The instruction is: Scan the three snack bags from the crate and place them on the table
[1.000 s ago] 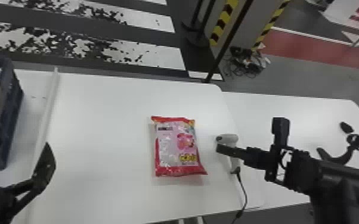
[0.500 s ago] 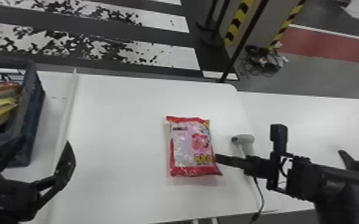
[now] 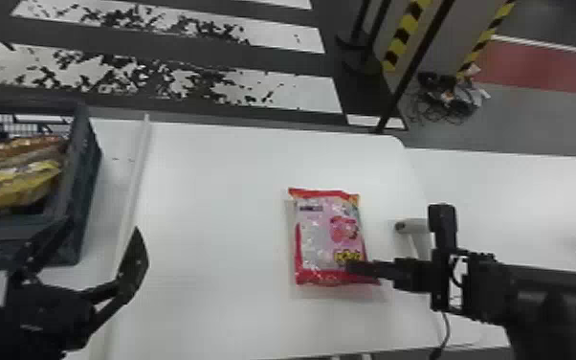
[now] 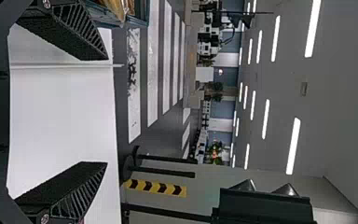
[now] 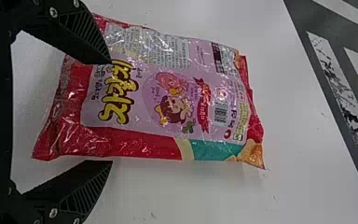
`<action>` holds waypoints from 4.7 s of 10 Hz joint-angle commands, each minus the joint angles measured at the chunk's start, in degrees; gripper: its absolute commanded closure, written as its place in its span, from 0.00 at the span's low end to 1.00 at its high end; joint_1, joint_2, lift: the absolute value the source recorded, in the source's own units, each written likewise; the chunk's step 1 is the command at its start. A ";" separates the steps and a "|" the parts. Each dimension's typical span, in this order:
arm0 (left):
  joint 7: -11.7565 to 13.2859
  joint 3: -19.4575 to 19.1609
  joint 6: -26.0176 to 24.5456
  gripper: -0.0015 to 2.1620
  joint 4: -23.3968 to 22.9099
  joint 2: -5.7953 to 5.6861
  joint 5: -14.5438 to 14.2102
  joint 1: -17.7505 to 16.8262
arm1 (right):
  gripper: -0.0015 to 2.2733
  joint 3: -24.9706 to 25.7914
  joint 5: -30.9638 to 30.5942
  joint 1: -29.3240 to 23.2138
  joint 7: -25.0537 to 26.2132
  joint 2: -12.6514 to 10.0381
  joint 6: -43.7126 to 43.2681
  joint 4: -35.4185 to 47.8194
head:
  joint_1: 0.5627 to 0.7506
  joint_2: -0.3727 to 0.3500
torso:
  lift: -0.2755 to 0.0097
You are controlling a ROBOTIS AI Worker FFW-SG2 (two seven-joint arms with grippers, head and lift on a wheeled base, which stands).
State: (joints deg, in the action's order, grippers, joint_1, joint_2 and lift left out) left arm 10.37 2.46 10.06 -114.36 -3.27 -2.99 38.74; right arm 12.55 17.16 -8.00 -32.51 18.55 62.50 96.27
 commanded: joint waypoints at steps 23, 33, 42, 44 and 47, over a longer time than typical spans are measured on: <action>0.00 -0.27 0.17 0.03 0.72 -0.24 -0.35 -0.24 | 0.68 32.89 15.27 5.10 14.75 3.69 -11.91 -21.92 | 0.70 0.03 | 0.75; 0.00 0.26 -0.35 0.03 0.37 0.11 -0.18 -0.59 | 0.04 31.22 15.00 -3.69 18.09 -2.90 -17.71 0.49 | 0.70 0.03 | 0.75; -1.67 1.49 -1.06 0.03 0.28 0.64 0.00 -0.77 | 0.04 0.63 2.87 -20.30 23.19 -11.78 -54.28 14.56 | 0.70 0.12 | 0.75; -1.85 1.84 -0.53 0.03 0.81 0.90 0.00 -0.94 | 0.04 -4.20 0.68 -22.50 25.03 -12.13 -63.42 11.66 | 0.70 0.19 | 0.75; -2.11 2.63 -0.35 0.03 2.39 1.25 0.00 -2.18 | 0.04 -10.97 -4.33 -24.60 31.19 -12.31 -80.64 4.89 | 0.70 0.24 | 0.75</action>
State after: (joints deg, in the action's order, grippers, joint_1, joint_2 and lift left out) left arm 8.25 4.93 9.72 -112.26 -2.14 -2.99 36.80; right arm 2.98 13.90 -32.32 -1.54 6.29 -14.93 102.54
